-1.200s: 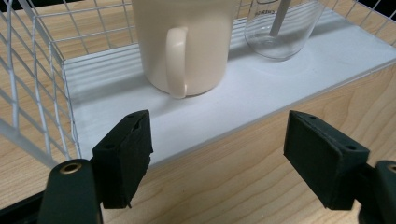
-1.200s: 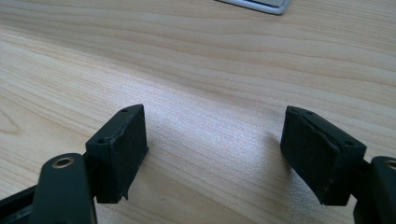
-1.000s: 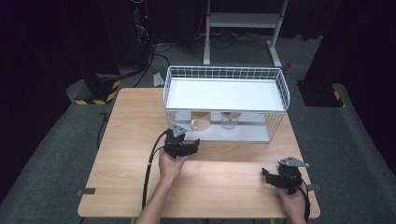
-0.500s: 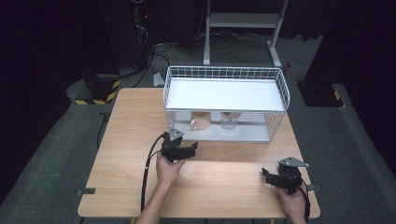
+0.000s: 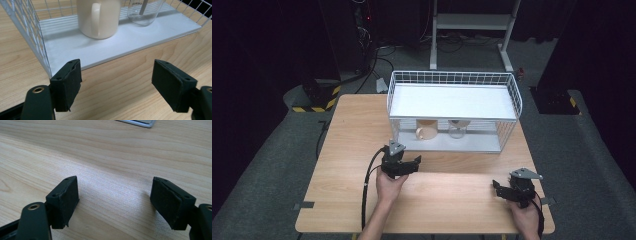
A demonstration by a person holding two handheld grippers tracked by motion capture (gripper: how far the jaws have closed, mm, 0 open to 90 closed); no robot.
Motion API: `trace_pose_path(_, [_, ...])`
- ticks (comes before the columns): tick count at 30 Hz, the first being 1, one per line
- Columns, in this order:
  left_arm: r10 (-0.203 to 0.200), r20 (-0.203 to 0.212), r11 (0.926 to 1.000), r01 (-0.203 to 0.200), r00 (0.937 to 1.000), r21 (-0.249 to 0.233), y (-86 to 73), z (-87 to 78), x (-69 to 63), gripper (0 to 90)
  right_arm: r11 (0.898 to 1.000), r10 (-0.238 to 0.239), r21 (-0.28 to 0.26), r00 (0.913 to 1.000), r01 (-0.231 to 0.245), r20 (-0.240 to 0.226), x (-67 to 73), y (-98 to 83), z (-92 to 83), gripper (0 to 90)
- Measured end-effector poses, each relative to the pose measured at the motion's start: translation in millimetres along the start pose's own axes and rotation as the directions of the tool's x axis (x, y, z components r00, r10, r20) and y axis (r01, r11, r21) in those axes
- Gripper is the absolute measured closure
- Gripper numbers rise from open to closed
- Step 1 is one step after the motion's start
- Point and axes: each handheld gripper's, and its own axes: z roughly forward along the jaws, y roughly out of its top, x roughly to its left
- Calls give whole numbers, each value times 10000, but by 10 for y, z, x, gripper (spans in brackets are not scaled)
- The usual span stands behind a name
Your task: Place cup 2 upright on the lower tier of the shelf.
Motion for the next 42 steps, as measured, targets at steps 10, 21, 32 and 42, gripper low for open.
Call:
trace_pose_path(10, [-46, -111, 10000, 45, 9999, -74, -66, -102, 23, 242, 10000, 0, -1, 10000, 0, 0, 0, 0, 0, 228])
trace_pose_path(21, [-320, -76, 9995, 319, 9995, -73, -193, -188, 73, 243, 10000, 24, 14, 10000, -24, 5, 0, 0, -1, 228])
trace_pose_path(32, [-630, -49, 9980, 629, 9980, -58, -300, -239, 132, 246, 10000, 19, 13, 10000, -19, 11, 0, 0, 0, 228])
trace_pose_path(42, [-584, -189, 9982, 586, 9981, 101, -398, -253, 138, 247, 10000, 18, 16, 10000, -18, 5, 0, 0, -1, 228])
